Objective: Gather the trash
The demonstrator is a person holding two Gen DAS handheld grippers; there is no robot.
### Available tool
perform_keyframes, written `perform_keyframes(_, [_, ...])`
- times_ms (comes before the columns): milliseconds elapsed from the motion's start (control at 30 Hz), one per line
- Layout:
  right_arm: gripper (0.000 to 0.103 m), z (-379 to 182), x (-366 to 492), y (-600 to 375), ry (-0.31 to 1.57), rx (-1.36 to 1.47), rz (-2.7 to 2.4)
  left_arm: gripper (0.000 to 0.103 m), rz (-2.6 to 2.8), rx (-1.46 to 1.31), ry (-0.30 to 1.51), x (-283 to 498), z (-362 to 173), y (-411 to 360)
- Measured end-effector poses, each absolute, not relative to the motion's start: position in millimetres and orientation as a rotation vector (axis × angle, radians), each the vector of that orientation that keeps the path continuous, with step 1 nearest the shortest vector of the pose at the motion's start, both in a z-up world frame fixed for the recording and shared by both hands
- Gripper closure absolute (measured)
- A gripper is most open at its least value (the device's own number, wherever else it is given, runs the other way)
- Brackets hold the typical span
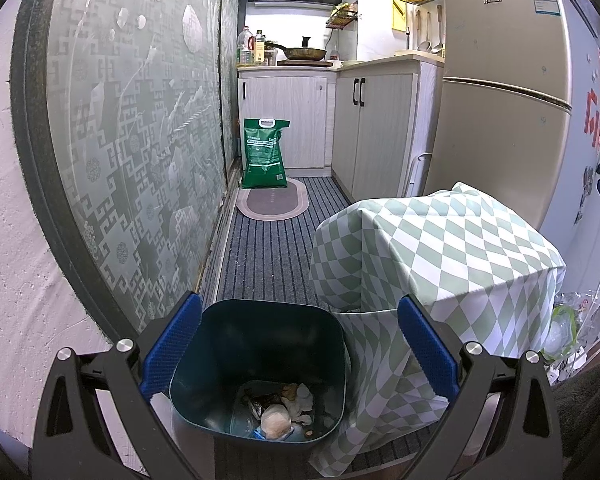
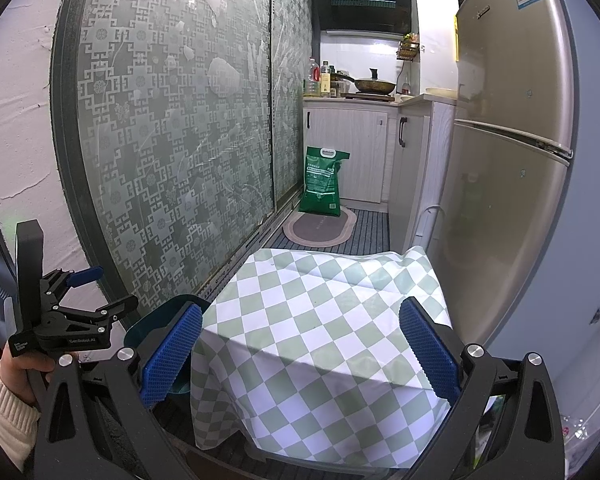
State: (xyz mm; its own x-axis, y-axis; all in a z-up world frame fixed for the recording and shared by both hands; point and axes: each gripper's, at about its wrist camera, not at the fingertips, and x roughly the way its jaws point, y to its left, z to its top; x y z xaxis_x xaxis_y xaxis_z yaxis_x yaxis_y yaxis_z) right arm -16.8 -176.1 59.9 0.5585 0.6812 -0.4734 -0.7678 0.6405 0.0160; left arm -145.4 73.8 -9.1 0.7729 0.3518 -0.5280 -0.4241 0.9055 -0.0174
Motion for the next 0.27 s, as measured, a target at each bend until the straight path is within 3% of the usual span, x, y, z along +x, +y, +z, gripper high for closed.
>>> perform_keyframes(267, [0.003,59.8,-17.1,-176.3,0.467,-0.200,0.861,0.003,0.423,-0.139,0.546,-145.9,-9.2,74.9])
